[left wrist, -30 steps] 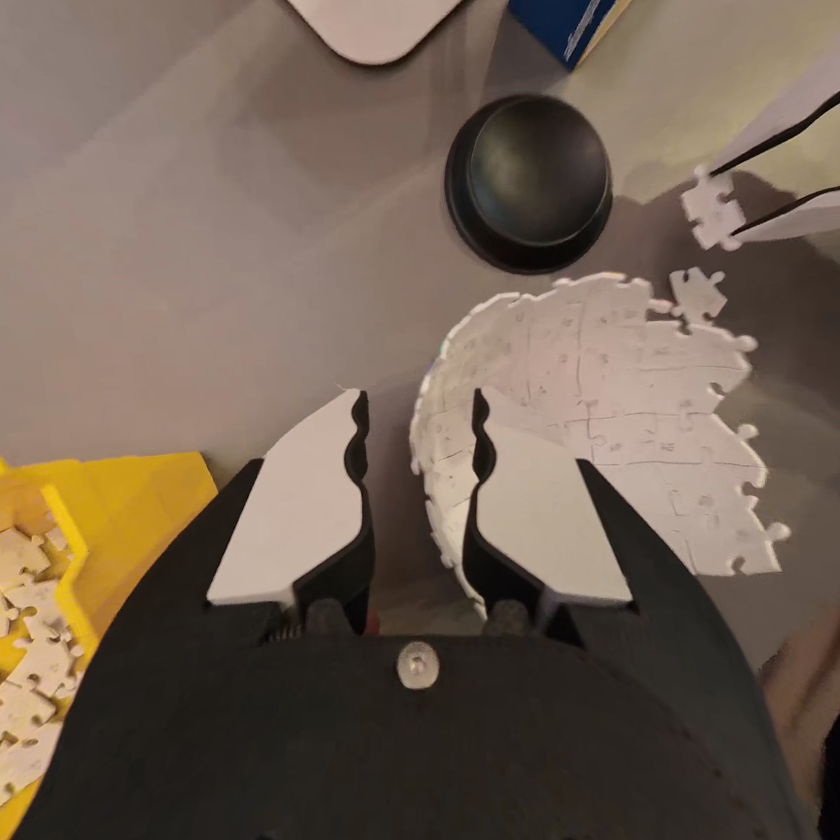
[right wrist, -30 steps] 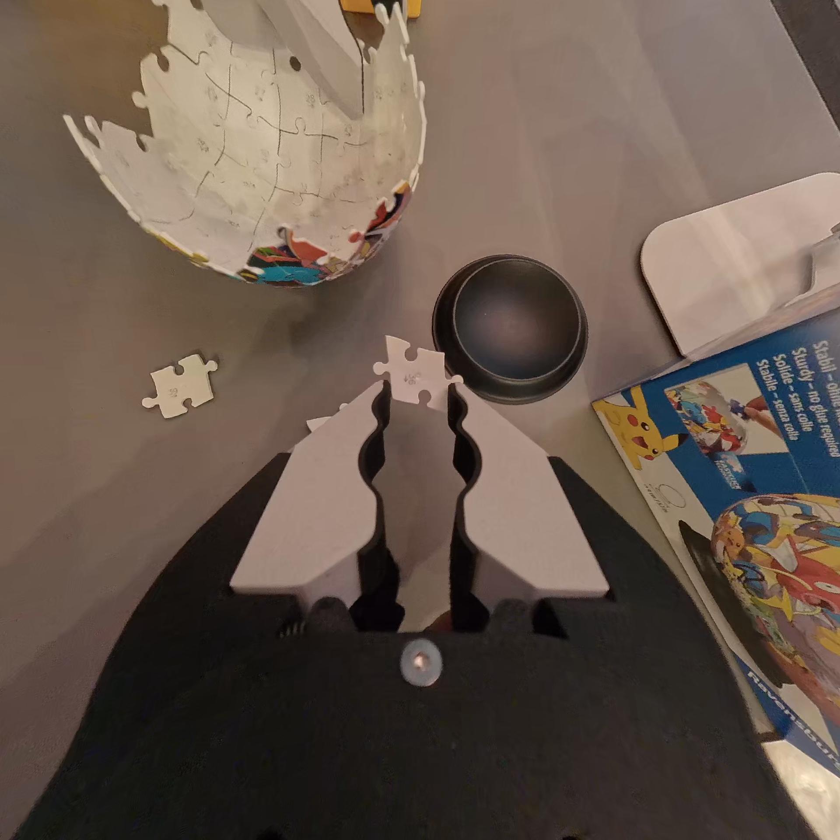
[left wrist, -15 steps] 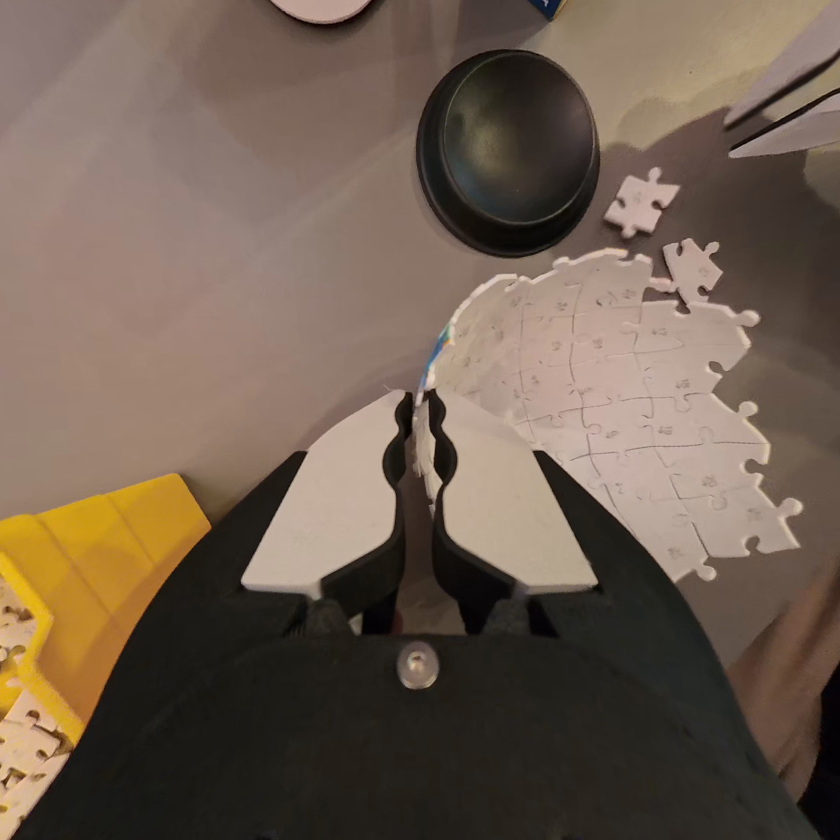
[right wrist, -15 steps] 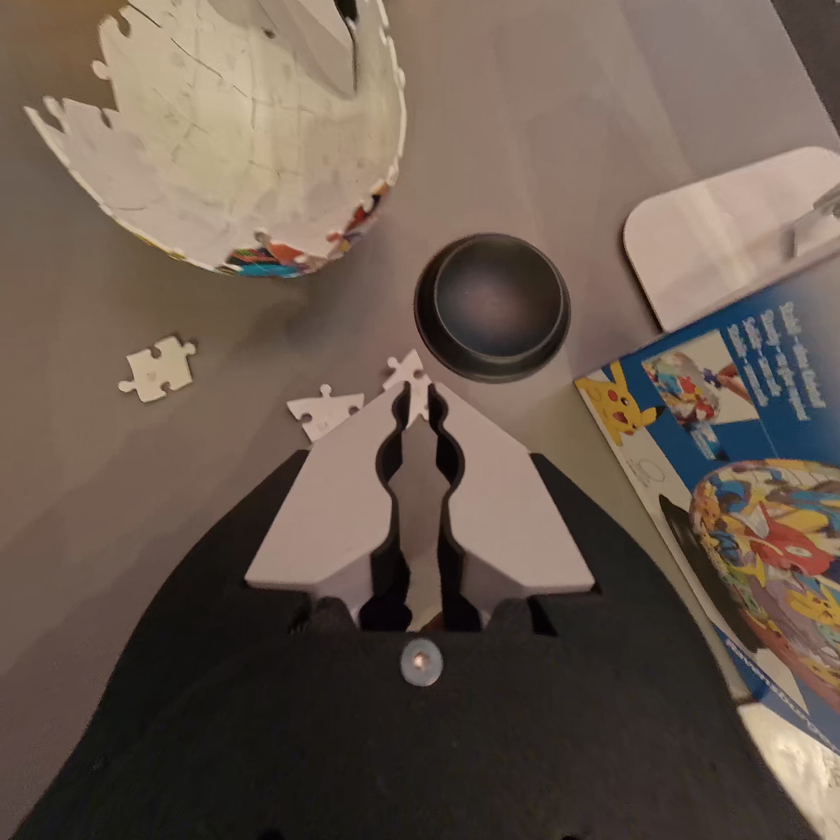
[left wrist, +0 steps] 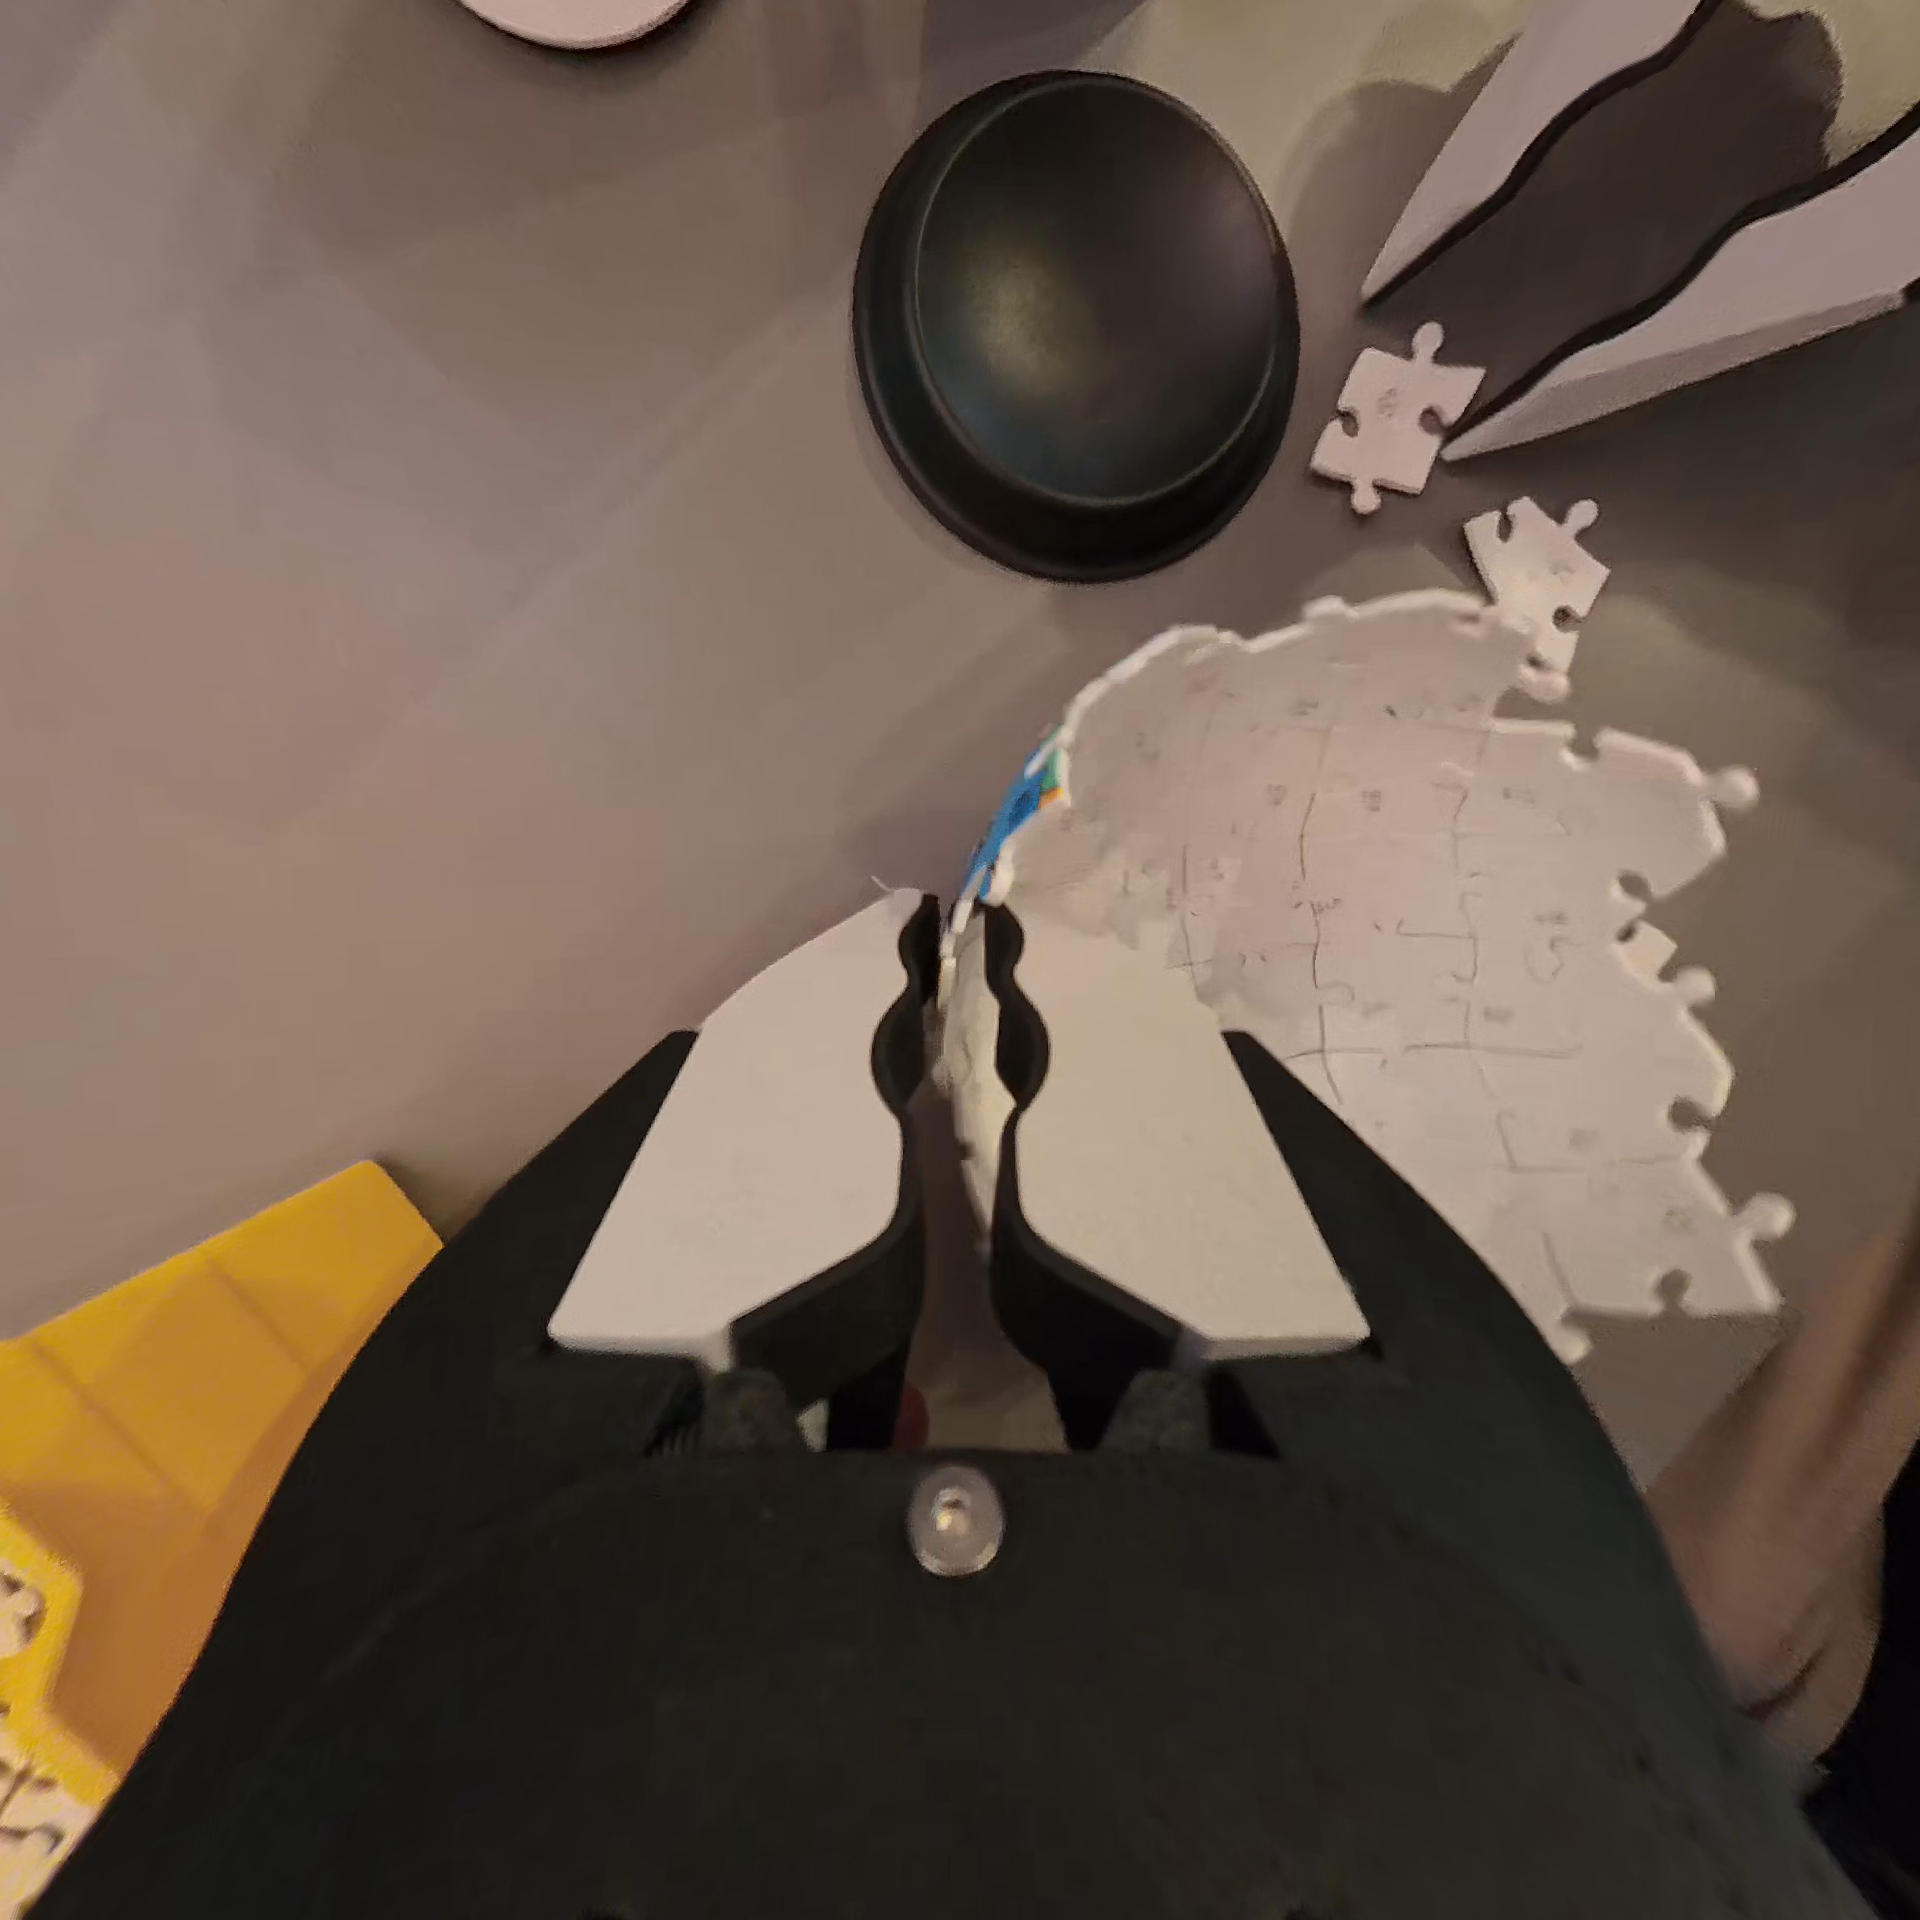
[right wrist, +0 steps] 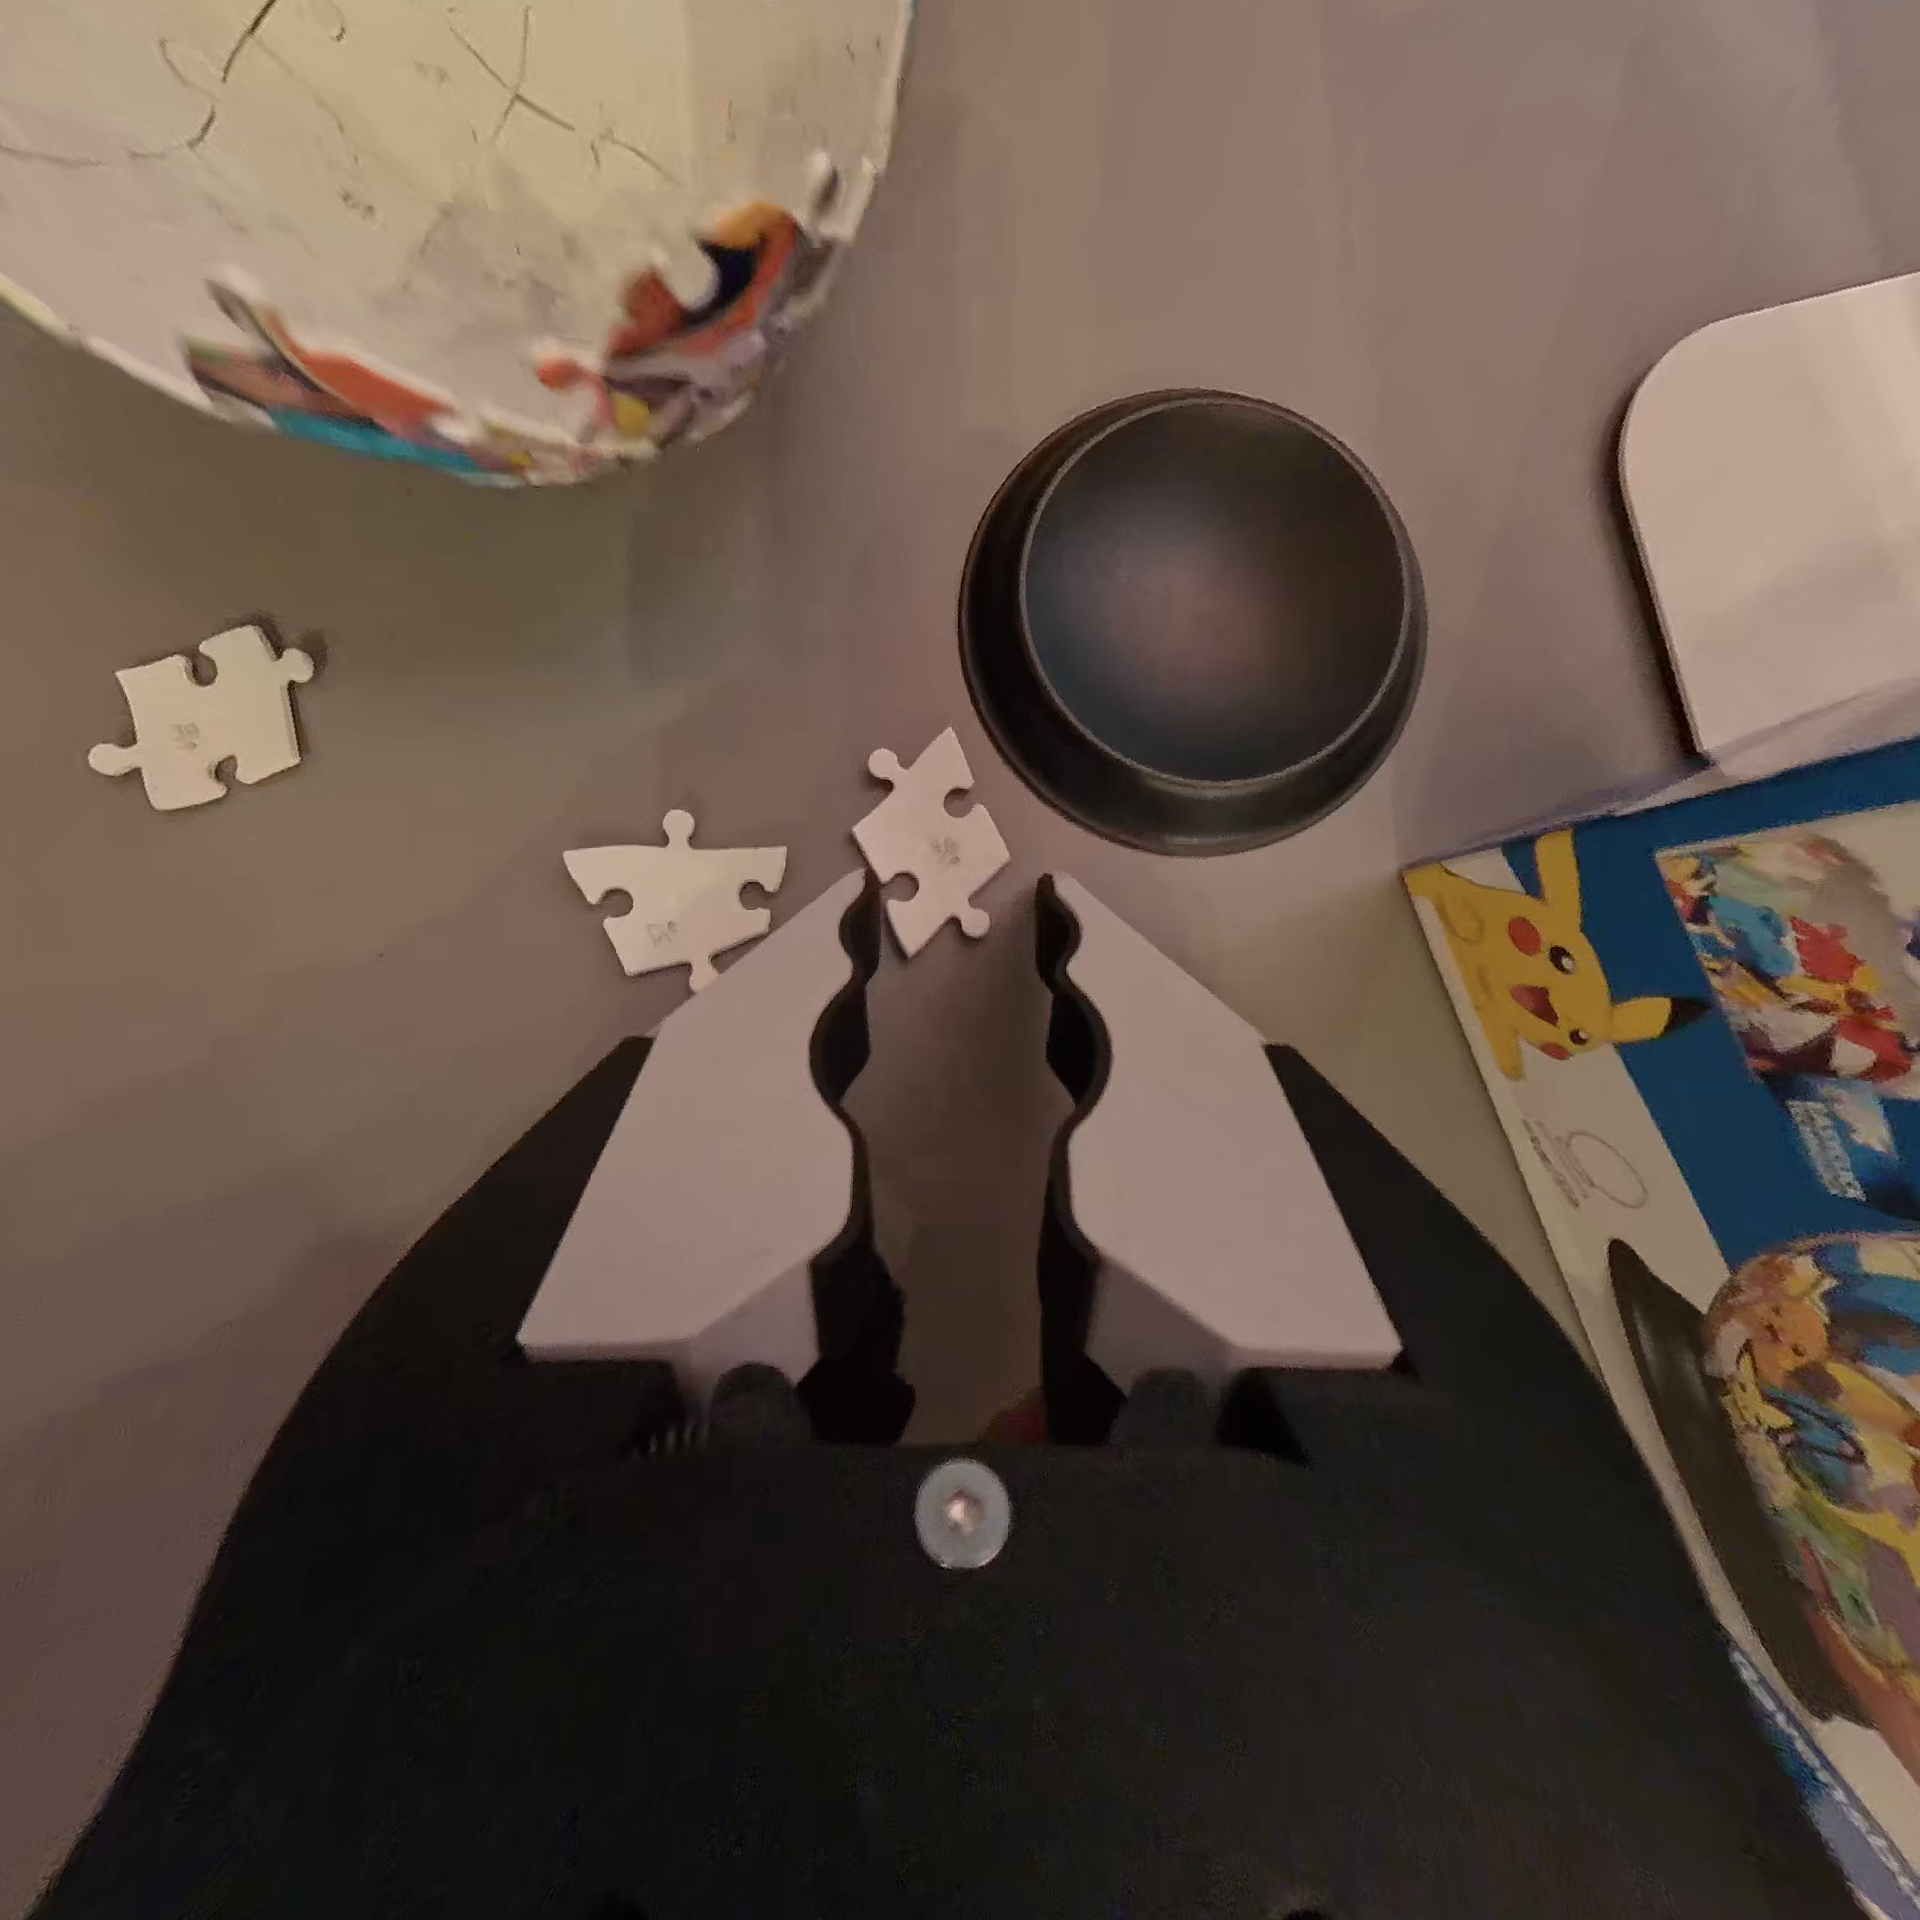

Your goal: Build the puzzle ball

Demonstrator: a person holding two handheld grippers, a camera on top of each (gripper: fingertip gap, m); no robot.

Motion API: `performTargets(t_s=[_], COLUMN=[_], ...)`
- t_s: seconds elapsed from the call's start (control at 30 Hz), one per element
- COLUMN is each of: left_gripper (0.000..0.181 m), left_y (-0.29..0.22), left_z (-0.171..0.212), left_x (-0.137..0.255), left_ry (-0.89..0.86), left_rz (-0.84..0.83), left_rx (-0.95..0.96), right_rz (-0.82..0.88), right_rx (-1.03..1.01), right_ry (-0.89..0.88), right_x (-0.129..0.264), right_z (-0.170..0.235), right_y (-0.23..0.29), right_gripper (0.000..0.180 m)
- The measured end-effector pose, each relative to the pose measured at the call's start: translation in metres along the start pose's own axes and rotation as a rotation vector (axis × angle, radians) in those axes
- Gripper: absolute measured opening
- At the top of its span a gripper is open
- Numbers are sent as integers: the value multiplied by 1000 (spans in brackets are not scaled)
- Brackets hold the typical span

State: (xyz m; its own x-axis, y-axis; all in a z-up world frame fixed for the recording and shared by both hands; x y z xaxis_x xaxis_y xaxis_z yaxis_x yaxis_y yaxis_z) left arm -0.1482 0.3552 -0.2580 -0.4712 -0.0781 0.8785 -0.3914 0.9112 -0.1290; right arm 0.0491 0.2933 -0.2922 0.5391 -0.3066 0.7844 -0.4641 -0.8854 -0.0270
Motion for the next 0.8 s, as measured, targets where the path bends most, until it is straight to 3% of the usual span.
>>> performTargets(t_s=[0.27,0.8], left_gripper=[4,3], left_y=[-5,-6], left_z=[-9,-19], left_x=[5,21], left_ry=[7,148], left_rz=[-7,-156], left_rx=[-44,-170], right_rz=[-9,-19], right_rx=[-33,28], right_ry=[-24,-62], right_x=[0,10], right_z=[3,-7], right_y=[0,20], right_gripper=[15,13])
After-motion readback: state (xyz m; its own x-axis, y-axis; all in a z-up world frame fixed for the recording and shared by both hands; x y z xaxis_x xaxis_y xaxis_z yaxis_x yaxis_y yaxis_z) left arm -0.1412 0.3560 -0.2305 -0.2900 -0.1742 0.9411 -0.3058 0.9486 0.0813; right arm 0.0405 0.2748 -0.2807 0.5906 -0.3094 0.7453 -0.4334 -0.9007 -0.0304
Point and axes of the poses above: each gripper's, where its closed fingertips meet, x back along the fingers, z out of its underside, y = z × x across the jaws, the point moved 7 cm from there along x, back along the fingers, and after that the axes turned 3 degrees about -y, right-handed, at the moved point
